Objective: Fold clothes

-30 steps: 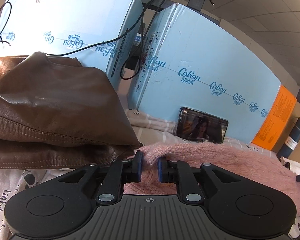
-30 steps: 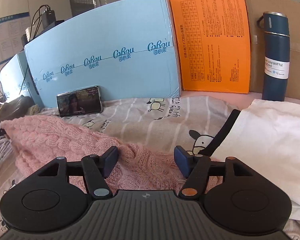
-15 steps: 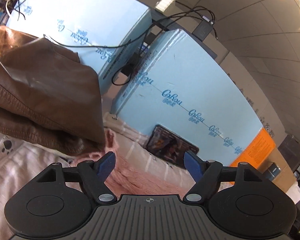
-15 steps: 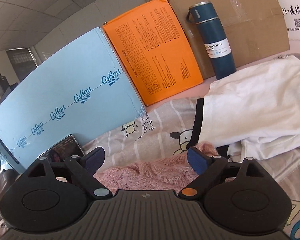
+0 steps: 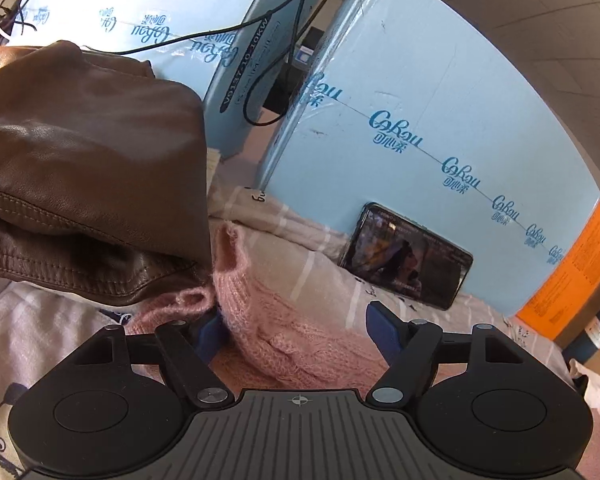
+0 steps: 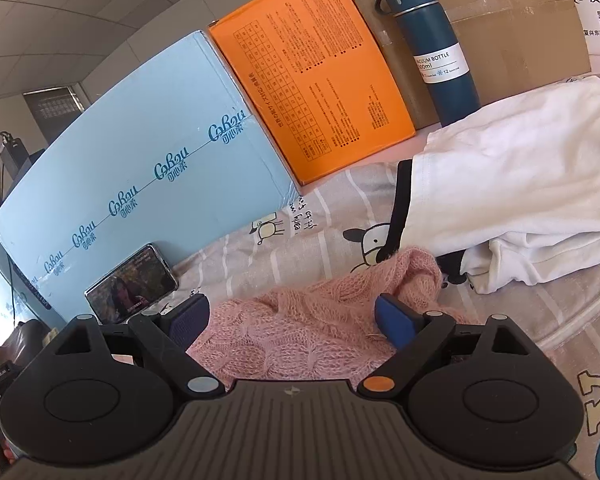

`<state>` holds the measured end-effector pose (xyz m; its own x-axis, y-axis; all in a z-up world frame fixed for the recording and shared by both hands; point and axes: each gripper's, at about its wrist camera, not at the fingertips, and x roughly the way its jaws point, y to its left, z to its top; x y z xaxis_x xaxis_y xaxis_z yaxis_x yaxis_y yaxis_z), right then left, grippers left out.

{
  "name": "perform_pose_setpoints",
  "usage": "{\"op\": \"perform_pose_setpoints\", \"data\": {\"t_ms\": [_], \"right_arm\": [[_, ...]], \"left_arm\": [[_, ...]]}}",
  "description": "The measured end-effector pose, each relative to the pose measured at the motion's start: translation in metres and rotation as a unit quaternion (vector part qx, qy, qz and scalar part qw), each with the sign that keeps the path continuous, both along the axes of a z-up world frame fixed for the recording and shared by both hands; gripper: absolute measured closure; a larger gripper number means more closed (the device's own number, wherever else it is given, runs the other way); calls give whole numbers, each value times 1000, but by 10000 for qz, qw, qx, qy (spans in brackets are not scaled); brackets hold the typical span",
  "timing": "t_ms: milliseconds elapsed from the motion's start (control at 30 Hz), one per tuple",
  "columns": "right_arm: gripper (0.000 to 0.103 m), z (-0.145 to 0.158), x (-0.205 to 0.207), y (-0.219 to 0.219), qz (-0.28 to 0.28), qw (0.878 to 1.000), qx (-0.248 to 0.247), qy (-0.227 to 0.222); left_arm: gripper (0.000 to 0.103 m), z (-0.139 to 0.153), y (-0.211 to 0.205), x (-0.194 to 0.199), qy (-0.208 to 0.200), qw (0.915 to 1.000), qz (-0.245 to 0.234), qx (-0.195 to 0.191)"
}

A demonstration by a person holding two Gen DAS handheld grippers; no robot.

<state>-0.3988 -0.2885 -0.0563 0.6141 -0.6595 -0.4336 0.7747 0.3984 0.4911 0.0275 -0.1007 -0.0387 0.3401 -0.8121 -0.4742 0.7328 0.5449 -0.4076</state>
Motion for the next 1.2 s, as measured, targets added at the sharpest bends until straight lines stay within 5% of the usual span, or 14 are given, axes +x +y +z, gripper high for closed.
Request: {"op": "perform_pose_setpoints", "data": {"t_ms": [67,100,367,600,700,833,900,967,1000,1200], "right_arm": [[13,-1,0,0,0,10000,-25,17],[13,-1,1,0,4,10000,-35,41],[13,-3,3,-1,37,9999,-77,117],[13,-2,2,-1,55,9999,-83,98],[13,-2,2,0,67,9999,-93,106],[13,-2,3,1,91,9998,-102,119],[13,-2,3,1,101,9998,-109,129],[13,-2,3,1,105,9998,-122,128],[13,-2,3,2,102,9998,-128,123],[13,-2,2,1,102,9998,-133,128]], "left_arm": [[84,-1,-1,-2,-223,9997,-62,83],[91,0,1,-3,-277,9995,-104,66],[96,44,52,-27,-1002,9910,90,-886],[95,15,49,-10,-285,9989,293,-244],[91,5,39,-5,-145,9996,238,71],[80,2,47,4,115,9993,359,-80],[63,5,59,3,106,9979,562,-314],[21,10,76,1,114,9939,911,-617],[15,12,85,0,157,9907,1119,-758],[14,5,84,6,623,9877,1124,-890]]}}
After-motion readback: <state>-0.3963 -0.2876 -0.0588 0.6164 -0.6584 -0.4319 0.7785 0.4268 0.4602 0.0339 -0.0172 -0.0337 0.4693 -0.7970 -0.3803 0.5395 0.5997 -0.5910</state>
